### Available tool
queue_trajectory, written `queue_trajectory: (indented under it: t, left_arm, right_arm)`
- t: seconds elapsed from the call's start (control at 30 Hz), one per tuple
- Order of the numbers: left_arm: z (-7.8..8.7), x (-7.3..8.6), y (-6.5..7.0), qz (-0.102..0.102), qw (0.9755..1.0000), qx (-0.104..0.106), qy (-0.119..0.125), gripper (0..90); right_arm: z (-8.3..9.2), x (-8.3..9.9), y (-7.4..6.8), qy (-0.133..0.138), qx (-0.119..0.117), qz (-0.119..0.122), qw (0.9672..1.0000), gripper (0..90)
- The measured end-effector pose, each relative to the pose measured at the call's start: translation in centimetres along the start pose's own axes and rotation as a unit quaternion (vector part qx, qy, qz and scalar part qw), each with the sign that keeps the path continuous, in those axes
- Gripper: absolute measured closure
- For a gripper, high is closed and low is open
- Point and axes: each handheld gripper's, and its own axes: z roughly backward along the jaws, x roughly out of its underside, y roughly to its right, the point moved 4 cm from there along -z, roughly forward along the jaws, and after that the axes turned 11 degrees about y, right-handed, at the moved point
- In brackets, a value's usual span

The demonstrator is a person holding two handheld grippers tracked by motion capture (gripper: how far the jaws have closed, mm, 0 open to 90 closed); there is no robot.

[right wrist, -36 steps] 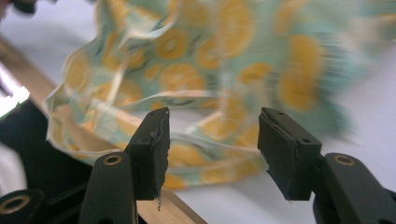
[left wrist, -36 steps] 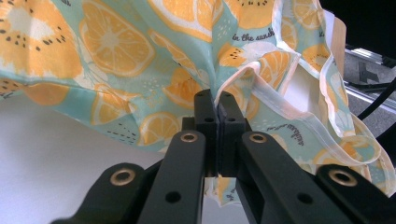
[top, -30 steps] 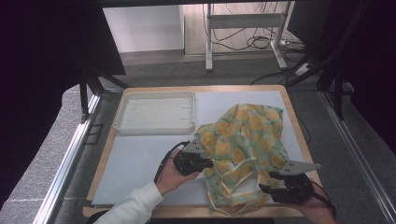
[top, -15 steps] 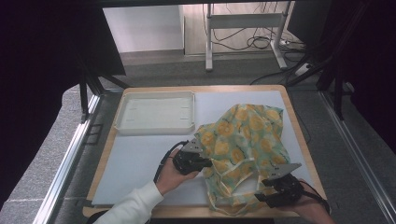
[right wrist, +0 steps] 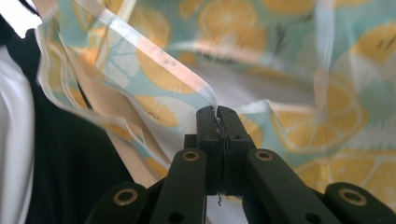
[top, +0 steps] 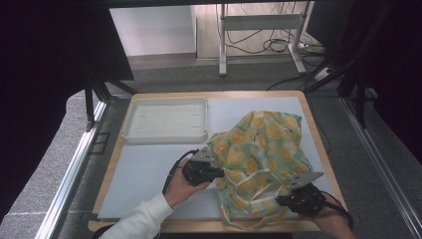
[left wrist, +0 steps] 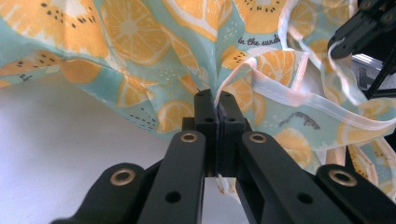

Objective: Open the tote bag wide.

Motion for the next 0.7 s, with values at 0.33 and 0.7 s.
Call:
queue_trajectory:
  t: [0.33,0.7]
  left_arm:
    - [0.4,-0.1,-0.3,0.002,1.0000,-0.005,-0.001,89.6]
    - [1.2,-1.0,-0.3,-0.003,0.9999,-0.011,0.012,89.6]
  right_arm:
    - [1.5,-2.1,0.7,0.059,0.017,-0.011,0.9980,88.4]
    - [2.7,-5.3,1.7,0.101,0.037,-0.010,0.9941,88.6]
